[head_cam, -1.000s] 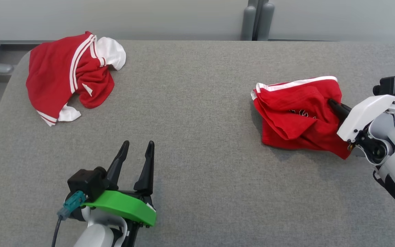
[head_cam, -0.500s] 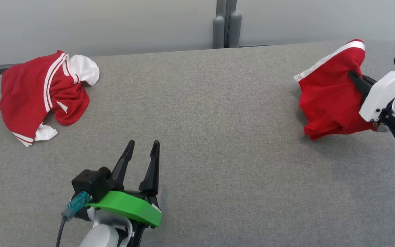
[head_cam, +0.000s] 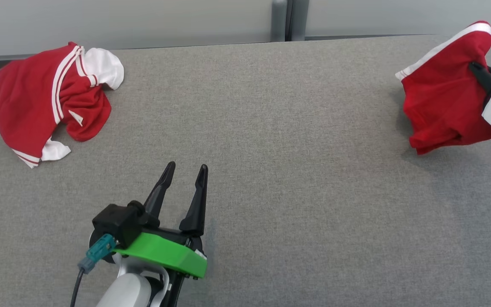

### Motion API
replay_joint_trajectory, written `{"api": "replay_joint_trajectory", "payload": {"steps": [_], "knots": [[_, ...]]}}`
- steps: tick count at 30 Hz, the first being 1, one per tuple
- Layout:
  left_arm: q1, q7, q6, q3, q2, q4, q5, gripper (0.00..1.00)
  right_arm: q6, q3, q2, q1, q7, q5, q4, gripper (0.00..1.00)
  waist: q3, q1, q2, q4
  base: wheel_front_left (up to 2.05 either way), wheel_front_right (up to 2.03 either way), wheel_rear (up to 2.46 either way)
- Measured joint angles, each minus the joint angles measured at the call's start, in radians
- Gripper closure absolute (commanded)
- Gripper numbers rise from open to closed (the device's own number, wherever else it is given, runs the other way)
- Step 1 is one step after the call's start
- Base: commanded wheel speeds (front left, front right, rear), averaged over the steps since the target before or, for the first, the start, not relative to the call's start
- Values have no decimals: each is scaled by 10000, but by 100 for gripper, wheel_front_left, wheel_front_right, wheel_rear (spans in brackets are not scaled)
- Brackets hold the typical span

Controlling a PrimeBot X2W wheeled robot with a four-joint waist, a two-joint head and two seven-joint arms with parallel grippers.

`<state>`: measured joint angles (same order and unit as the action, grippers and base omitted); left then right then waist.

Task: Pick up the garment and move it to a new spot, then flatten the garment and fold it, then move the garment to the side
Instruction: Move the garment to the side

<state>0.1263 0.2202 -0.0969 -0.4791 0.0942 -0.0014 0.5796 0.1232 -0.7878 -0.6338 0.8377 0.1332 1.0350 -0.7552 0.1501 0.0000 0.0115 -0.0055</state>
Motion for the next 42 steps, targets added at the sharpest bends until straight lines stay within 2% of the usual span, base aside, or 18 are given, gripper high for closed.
{"api": "replay_joint_trajectory", "payload": {"steps": [7, 13, 21, 34, 42], "knots": [[229, -102, -2, 0, 186, -291, -226, 0, 2, -92, -107, 292, 174, -2, 230, 100, 331, 0, 0, 182, 0, 0, 0], [239, -305, -2, -17, 385, -418, -391, 0, 12, -159, -520, 302, 167, -155, -245, 100, 637, 0, 0, 355, 0, 0, 0], [287, -623, -2, 4, 706, -757, -579, 0, -35, -79, -637, 315, -15, -412, -719, 100, 1012, 0, 0, 422, 0, 0, 0], [532, -993, -50, 178, 1104, -1363, -928, 0, -462, -157, -1026, 764, -729, -1126, -1275, 100, 1321, 0, 0, 112, 0, 0, 0], [532, -1294, -96, 159, 1143, -1722, -1009, 0, -635, -171, -938, 763, -1014, -1131, -1595, 100, 1458, 0, 0, -117, 0, 0, 0]]}}
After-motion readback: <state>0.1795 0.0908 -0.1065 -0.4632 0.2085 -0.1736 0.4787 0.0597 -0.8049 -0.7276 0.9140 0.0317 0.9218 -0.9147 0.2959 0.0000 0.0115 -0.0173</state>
